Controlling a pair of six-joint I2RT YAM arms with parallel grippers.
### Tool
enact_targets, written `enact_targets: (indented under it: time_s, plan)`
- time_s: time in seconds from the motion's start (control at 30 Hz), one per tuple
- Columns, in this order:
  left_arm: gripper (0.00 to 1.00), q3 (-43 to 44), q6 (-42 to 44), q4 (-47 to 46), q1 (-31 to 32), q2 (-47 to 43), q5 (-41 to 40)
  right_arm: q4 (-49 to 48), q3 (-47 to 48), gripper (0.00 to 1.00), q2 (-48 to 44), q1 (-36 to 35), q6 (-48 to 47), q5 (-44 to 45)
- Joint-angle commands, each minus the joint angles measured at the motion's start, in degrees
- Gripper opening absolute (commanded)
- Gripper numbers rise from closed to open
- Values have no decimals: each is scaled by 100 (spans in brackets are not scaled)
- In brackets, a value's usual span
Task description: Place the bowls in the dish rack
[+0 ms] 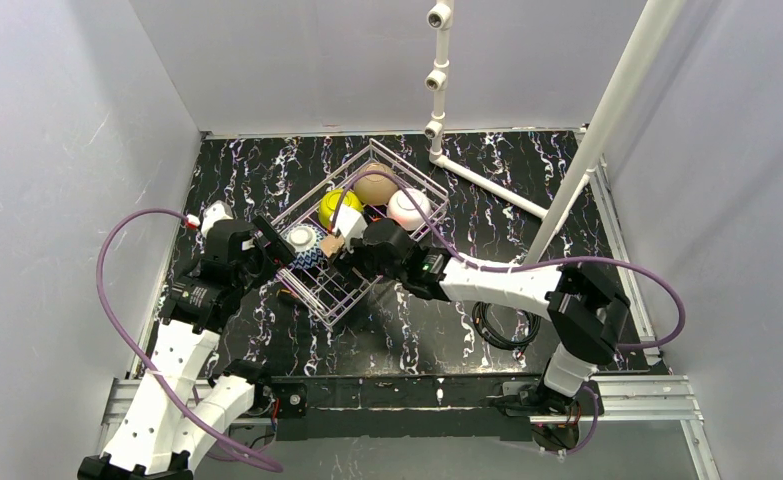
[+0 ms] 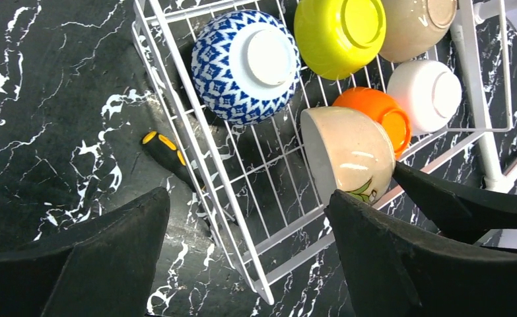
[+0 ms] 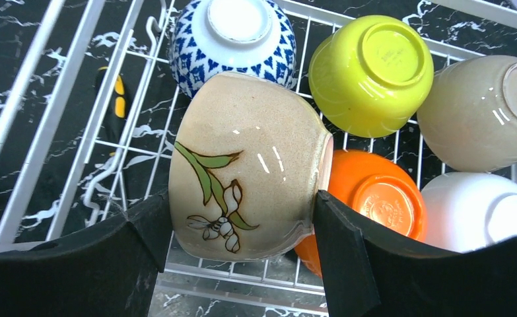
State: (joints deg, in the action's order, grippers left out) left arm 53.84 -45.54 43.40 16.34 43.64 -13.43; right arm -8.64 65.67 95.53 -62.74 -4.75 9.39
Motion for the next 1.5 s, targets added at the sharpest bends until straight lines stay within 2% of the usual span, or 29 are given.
enact_targets:
  time_s: [0.0, 0.4, 0.8, 1.23, 1.47]
  plan:
    - [89, 129, 129, 239, -1, -56, -300, -428, 441, 57, 46, -152, -618, 547]
    - [90, 143, 125, 255, 1, -26, -326, -380, 475, 61, 308, -445, -1161, 931]
    - [90, 91, 115, 308, 0, -92, -397, -61, 559, 85, 484, -549, -1267, 472]
    - [91, 21, 129, 327, -3, -139, -450, 224, 630, 99, 665, -610, -1162, 333]
    - [91, 27, 163, 356, -2, -163, -506, 762, 863, 99, 730, -639, -1265, 77]
